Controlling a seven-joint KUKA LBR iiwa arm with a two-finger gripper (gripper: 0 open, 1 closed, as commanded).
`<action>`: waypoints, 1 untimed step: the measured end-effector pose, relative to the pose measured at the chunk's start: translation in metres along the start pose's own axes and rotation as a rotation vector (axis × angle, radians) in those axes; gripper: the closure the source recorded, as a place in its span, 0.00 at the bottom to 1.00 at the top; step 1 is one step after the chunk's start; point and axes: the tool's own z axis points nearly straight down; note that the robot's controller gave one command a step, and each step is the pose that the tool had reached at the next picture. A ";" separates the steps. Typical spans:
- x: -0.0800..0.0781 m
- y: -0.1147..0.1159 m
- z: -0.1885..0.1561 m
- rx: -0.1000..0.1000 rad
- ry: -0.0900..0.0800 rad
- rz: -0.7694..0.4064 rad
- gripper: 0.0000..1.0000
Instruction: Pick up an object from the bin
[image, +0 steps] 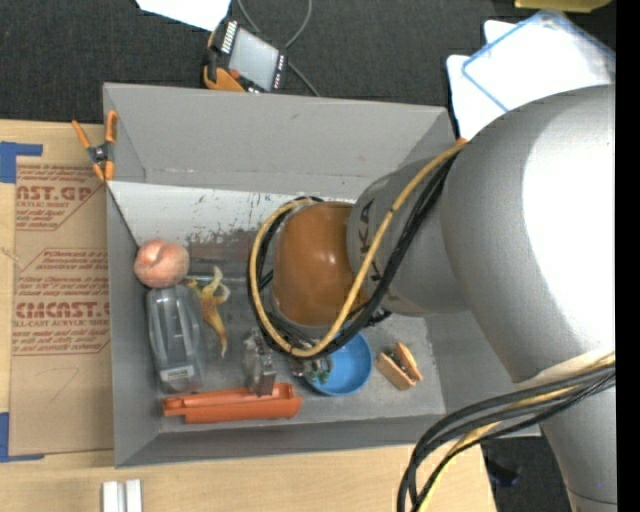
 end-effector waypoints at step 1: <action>0.000 0.000 0.000 0.000 0.000 0.000 1.00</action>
Offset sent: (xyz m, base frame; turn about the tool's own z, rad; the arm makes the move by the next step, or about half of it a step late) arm -0.0246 -0.0046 0.0015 -0.3666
